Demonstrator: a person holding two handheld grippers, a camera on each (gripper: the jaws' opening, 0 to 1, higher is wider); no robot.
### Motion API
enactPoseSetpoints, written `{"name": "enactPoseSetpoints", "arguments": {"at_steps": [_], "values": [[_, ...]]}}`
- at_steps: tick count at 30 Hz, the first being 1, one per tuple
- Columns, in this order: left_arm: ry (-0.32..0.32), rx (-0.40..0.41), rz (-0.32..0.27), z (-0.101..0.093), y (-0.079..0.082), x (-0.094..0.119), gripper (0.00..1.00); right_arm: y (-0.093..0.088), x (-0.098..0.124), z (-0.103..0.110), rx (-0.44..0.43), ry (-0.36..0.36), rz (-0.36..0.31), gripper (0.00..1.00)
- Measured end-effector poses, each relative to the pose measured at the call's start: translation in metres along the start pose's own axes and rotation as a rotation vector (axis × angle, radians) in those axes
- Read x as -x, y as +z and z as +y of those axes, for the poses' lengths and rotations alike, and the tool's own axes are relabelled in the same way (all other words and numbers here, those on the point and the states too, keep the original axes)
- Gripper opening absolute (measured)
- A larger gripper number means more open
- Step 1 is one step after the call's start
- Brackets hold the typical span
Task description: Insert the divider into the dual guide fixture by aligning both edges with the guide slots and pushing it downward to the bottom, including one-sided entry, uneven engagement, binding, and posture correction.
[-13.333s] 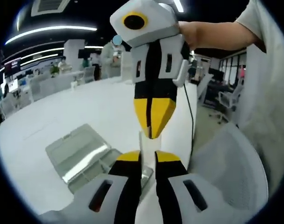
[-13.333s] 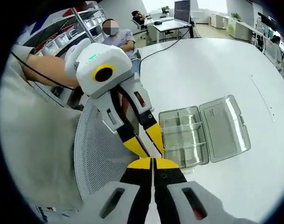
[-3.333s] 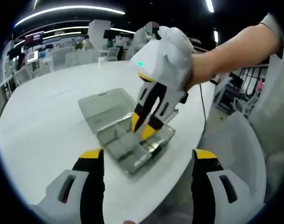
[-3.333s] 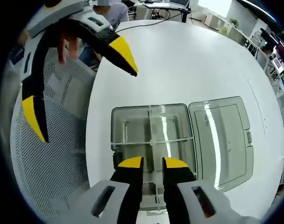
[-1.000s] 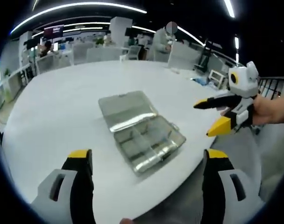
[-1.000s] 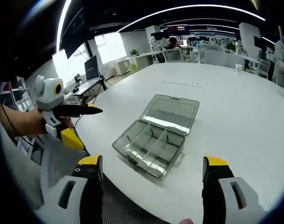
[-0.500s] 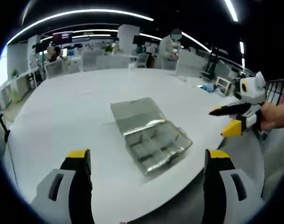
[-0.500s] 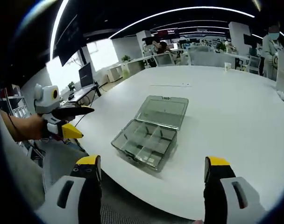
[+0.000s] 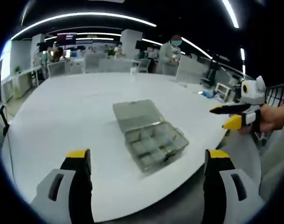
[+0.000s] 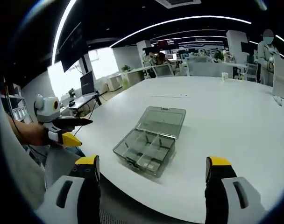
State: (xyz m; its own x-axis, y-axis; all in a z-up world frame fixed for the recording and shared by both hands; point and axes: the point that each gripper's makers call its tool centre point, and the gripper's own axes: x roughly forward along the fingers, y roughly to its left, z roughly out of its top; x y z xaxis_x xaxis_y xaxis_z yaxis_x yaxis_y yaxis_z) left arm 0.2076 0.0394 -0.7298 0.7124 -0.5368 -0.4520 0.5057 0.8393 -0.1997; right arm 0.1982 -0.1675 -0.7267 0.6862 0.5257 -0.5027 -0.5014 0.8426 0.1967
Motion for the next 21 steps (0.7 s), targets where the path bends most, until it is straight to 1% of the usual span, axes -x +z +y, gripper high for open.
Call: {"name": "enactPoseSetpoints", "arguments": {"at_steps": [2, 3, 6, 8, 10, 14, 16, 21], "values": [[0.002, 0.004, -0.008, 0.0004, 0.0029, 0.0012, 0.99, 0.0008, 0.0013, 0.0004, -0.004, 0.0, 0.003, 0.93], [0.005, 0.008, -0.011, 0.001, 0.0039, 0.0018, 0.99, 0.0035, 0.0022, 0.0004, -0.003, -0.003, -0.012, 0.93], [0.01, 0.013, -0.014, 0.0038, 0.0044, 0.0044, 0.99, 0.0033, 0.0034, 0.0021, -0.007, 0.002, -0.006, 0.93], [0.009, 0.031, -0.003, 0.0042, 0.0033, 0.0059, 0.99, 0.0011, 0.003, 0.0018, -0.008, 0.002, 0.0, 0.93], [0.011, 0.031, 0.004, 0.0041, 0.0032, 0.0073, 0.99, 0.0017, 0.0036, 0.0025, -0.008, 0.003, -0.002, 0.93], [0.008, 0.029, -0.006, 0.0034, 0.0051, 0.01, 0.99, 0.001, 0.0044, 0.0027, -0.01, 0.007, -0.001, 0.93], [0.003, 0.043, 0.014, 0.0027, 0.0014, 0.0094, 0.99, 0.0013, 0.0049, 0.0031, -0.009, 0.007, -0.003, 0.93], [-0.004, 0.038, 0.009, -0.0002, 0.0024, 0.0097, 0.99, 0.0007, 0.0056, 0.0037, -0.009, 0.009, -0.001, 0.93]]}}
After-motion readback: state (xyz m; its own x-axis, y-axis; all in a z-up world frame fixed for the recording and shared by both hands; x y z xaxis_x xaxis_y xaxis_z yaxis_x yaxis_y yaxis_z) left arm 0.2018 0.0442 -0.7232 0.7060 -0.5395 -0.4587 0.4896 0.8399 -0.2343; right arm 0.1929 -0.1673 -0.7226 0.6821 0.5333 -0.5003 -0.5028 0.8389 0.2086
